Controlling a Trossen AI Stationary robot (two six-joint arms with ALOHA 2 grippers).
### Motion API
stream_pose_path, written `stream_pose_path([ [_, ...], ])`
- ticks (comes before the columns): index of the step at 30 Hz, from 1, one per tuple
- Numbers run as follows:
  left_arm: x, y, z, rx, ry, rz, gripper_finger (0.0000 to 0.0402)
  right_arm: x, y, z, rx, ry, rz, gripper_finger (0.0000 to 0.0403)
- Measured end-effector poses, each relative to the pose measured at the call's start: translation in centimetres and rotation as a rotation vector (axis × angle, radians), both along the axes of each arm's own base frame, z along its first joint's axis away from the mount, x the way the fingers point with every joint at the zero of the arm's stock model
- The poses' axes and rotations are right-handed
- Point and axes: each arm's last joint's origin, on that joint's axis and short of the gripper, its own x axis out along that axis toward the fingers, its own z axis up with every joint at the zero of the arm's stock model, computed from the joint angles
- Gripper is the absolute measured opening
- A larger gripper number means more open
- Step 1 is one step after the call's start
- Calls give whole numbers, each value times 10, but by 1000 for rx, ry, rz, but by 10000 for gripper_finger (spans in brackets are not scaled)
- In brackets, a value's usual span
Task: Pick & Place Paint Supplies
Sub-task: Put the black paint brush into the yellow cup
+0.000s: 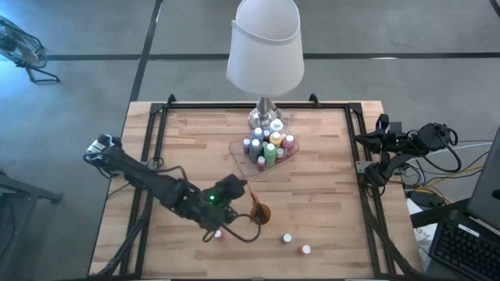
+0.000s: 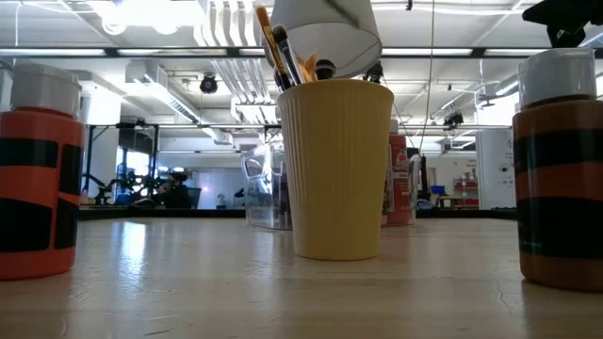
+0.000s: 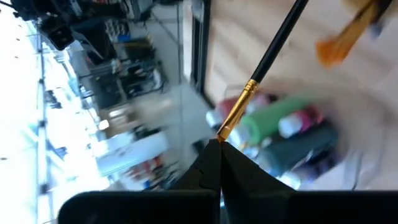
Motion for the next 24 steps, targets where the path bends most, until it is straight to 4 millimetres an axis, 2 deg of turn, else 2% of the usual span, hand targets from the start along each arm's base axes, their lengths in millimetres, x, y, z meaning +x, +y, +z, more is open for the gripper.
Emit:
stream_pose_path([
  [4,7,-2,-10,109,50,13,0,0,0,0,0,0,0,8],
  [14,19,-9,-25,166,93,-8,0,0,0,0,0,0,0,8],
  [24,35,-17,-46,320,146,21,0,0,0,0,0,0,0,8],
])
